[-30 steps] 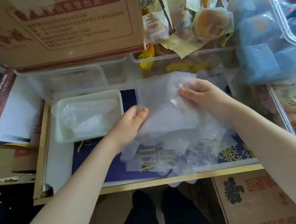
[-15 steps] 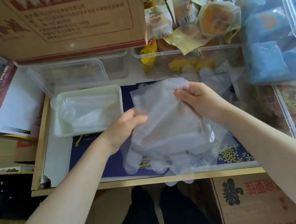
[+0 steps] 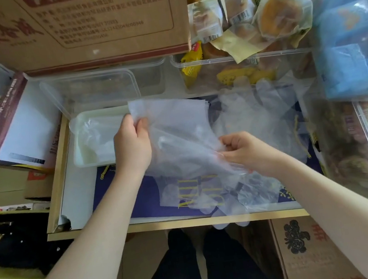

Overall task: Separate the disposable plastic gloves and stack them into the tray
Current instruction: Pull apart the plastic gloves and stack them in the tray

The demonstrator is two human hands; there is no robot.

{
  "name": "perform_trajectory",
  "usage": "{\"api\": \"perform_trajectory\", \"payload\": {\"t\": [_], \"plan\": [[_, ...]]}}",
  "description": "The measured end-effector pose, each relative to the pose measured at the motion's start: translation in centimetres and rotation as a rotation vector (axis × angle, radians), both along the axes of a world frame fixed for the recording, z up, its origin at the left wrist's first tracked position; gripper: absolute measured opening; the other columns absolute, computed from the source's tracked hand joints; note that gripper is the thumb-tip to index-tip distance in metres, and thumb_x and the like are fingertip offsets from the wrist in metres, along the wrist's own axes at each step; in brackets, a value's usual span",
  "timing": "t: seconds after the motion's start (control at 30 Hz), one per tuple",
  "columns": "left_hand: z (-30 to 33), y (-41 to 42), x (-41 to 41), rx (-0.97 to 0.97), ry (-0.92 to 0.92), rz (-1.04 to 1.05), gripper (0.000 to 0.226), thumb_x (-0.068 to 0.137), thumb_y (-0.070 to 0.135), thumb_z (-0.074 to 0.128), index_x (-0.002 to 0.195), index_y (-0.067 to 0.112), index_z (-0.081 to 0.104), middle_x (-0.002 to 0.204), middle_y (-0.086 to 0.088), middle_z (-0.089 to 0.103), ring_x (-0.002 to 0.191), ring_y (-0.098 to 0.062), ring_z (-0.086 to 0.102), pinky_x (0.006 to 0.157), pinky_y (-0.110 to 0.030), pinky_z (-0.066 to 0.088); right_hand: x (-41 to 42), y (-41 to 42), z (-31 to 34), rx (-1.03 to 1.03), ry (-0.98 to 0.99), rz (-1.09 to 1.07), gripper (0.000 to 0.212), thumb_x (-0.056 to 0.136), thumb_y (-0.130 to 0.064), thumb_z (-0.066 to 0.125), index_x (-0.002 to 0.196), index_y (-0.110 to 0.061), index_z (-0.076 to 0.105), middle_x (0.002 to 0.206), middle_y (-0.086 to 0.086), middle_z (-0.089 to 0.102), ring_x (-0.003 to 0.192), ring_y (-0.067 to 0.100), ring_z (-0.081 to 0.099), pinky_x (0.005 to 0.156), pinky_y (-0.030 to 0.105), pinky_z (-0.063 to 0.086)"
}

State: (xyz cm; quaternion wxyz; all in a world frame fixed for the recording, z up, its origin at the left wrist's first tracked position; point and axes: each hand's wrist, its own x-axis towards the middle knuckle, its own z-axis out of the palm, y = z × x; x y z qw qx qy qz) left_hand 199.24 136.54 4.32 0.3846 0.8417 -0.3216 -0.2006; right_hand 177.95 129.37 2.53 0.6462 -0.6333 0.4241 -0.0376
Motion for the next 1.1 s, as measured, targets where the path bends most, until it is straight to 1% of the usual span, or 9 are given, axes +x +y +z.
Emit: {"api": "perform_trajectory", "payload": {"t": [0.1,0.17,0.27,0.37,0.47,0.6,0.77,0.9,1.1], "plan": [[0.3,0.5,1.2,-0.046,-0.047,0.036,0.024,0.098,0.019,0.044,0.081,0.003,0.046,0.062,0.002,0.040,0.061,-0.018,0.036,0.052,-0.026,0.027,-0.5,0.7,-1.2,0.050,0.075,0.070,0.013,0.089,-0.010,0.061,0.077,-0.008,0.061,0.049,-0.007,0.052,0.038,0.010,0.033,0.035,0.020,0.024],[0.2,1.1,2.0,-0.059,-0.008,0.029,0.026,0.097,0.020,0.043,0.078,0.002,0.044,0.064,-0.002,0.040,0.060,-0.017,0.036,0.052,-0.023,0.029,-0.8,0.6,-2.5,-0.094,0.206,0.008,0.004,0.088,-0.017,0.062,0.087,-0.016,0.065,0.068,-0.002,0.062,0.052,0.017,0.047,0.045,0.027,0.038],[0.2,1.9,2.6,-0.029,0.057,-0.089,0.029,0.096,0.022,0.045,0.082,-0.004,0.048,0.071,-0.009,0.046,0.064,-0.017,0.041,0.056,-0.024,0.033,-1.5,-0.3,-4.7,-0.524,0.546,-0.045,0.044,0.089,-0.031,0.061,0.128,-0.015,0.052,0.130,0.009,0.050,0.110,0.027,0.051,0.087,0.036,0.044],[0.1,2.4,2.6,0.040,0.069,-0.278,0.026,0.095,0.021,0.048,0.075,0.006,0.051,0.067,-0.007,0.047,0.058,-0.009,0.039,0.050,-0.015,0.031,-1.6,-0.7,-5.8,-0.643,0.725,-0.006,0.072,0.089,-0.045,0.055,0.144,-0.008,0.026,0.148,0.012,0.029,0.129,0.034,0.034,0.099,0.043,0.035],[-0.2,2.2,2.5,0.079,0.097,-0.388,0.019,0.094,0.021,0.052,0.077,0.015,0.059,0.070,-0.012,0.057,0.058,-0.007,0.042,0.054,-0.011,0.034,-1.5,-0.8,-7.1,-0.709,0.812,0.008,0.057,0.091,-0.038,0.055,0.137,-0.008,0.038,0.138,0.014,0.040,0.121,0.036,0.038,0.093,0.041,0.036],[-1.5,2.2,2.1,0.148,0.140,-0.555,0.020,0.093,0.028,0.055,0.085,0.013,0.067,0.077,-0.018,0.064,0.064,-0.013,0.049,0.058,-0.017,0.037,-1.5,-1.0,-7.5,-0.762,0.657,-0.162,0.012,0.092,-0.015,0.052,0.095,-0.007,0.061,0.098,0.011,0.060,0.095,0.034,0.051,0.073,0.038,0.037],[-1.7,1.2,0.5,0.089,0.359,-0.791,0.026,0.091,0.032,0.058,0.077,0.012,0.066,0.076,0.004,0.056,0.069,-0.003,0.049,0.067,-0.014,0.038,-1.5,0.1,-4.9,-0.910,0.369,-0.332,0.013,0.087,-0.014,0.062,0.078,-0.005,0.058,0.079,0.008,0.057,0.071,0.027,0.050,0.053,0.035,0.040],[-1.6,0.4,-0.8,0.027,0.541,-0.894,0.026,0.080,0.050,0.063,0.080,0.026,0.072,0.136,0.019,0.042,0.121,0.006,0.044,0.099,-0.009,0.035,-0.6,1.2,-1.7,-1.035,0.251,-0.362,0.018,0.084,-0.017,0.069,0.075,-0.007,0.057,0.073,-0.004,0.051,0.056,0.015,0.043,0.049,0.029,0.038],[-1.3,0.2,-2.4,0.003,0.599,-1.004,0.055,0.070,0.063,0.066,0.086,0.011,0.073,0.153,0.021,0.021,0.136,0.002,0.030,0.111,-0.030,0.028,1.2,1.4,0.8,-0.771,0.186,-0.423,0.021,0.081,-0.018,0.072,0.072,-0.012,0.055,0.061,-0.001,0.056,0.058,0.021,0.053,0.058,0.033,0.045]]}}
